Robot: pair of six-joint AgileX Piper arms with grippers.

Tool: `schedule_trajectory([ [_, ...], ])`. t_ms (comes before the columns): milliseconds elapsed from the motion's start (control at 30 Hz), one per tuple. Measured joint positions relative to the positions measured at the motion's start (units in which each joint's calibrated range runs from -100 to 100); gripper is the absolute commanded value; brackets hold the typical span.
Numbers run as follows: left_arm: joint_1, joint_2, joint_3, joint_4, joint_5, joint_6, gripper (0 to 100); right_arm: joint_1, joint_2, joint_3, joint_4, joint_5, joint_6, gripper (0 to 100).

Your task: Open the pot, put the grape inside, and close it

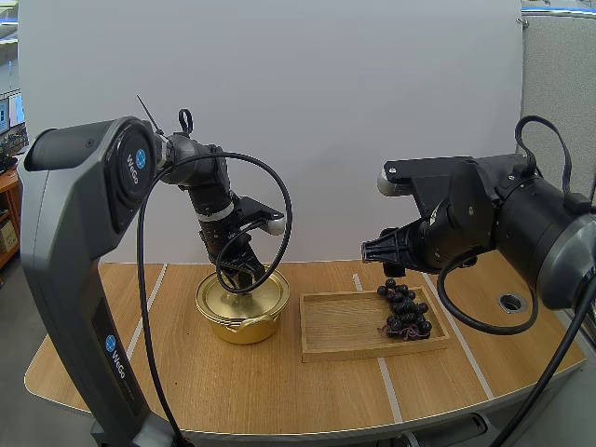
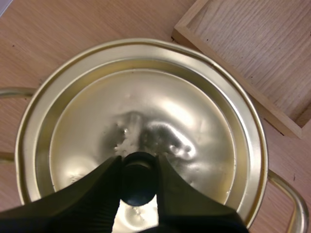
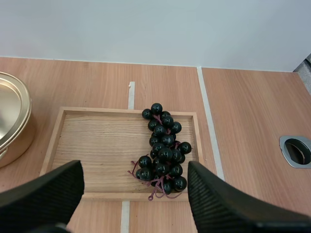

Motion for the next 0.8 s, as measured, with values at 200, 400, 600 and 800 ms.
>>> schedule_trajectory([
  [200,0.00,-0.14,-1.23,0.00,2.92,-0.54,0,0.00,0.00,0.00,0.00,0.00,0.00,100],
  [400,0.00,-4.51,-5.29,0.00,8.43,-1.45,0,0.00,0.00,0.00,0.00,0.00,0.00,100],
  [600,0.00,-12.51,-10.48,0.11,9.79,-1.81,0,0.00,0.00,0.00,0.00,0.00,0.00,100],
  [800,0.00,-20.83,-18.38,1.07,8.96,-2.63,0,0.00,0.00,0.00,0.00,0.00,0.00,100],
])
